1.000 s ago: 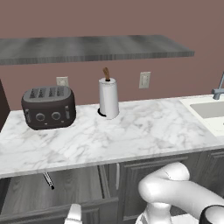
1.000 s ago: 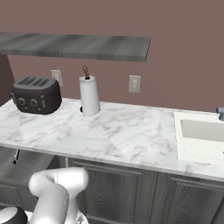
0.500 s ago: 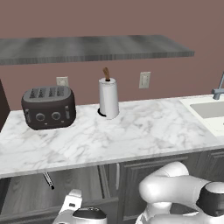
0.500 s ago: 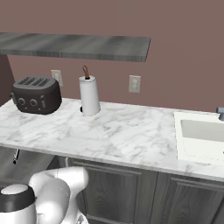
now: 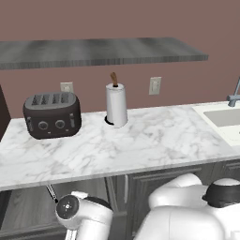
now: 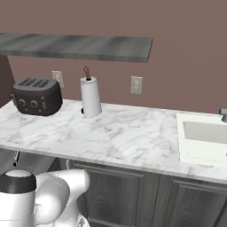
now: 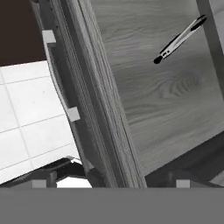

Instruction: Take the tongs from the drawer on the left and place them on the dining counter next to the tray containing the kebab skewer.

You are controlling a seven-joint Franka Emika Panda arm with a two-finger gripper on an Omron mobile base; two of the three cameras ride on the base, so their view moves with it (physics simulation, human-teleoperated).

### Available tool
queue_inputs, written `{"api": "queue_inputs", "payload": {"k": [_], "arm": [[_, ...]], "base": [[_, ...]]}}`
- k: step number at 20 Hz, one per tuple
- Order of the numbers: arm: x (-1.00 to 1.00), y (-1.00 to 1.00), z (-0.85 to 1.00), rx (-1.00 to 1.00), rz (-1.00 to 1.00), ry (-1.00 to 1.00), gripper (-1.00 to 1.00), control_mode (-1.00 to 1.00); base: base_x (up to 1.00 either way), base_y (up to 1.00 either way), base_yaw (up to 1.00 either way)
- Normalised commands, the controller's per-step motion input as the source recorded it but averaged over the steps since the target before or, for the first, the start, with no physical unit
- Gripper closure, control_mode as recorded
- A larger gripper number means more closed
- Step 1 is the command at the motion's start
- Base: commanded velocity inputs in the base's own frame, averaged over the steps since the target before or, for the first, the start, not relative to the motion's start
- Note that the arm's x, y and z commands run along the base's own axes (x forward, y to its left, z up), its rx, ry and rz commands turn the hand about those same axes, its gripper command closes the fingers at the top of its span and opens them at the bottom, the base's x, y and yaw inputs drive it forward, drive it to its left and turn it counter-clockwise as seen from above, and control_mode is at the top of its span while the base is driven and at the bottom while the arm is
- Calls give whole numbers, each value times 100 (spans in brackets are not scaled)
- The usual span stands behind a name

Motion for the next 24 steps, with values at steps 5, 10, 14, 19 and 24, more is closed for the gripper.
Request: {"api": "queue_inputs", "payload": {"k": [5, 10, 14, 19, 24], "arm": [[27, 0, 0, 0, 7, 27, -100, -100], [21, 0, -1, 0, 9, 27, -100, -100], [7, 6, -12, 0, 14, 29, -100, -100], [0, 19, -22, 0, 16, 26, -100, -100], [0, 19, -23, 0, 14, 14, -100, -100]], "base": [[0, 0, 0], [0, 0, 0], [0, 0, 0], [0, 0, 0], [0, 0, 0]]}}
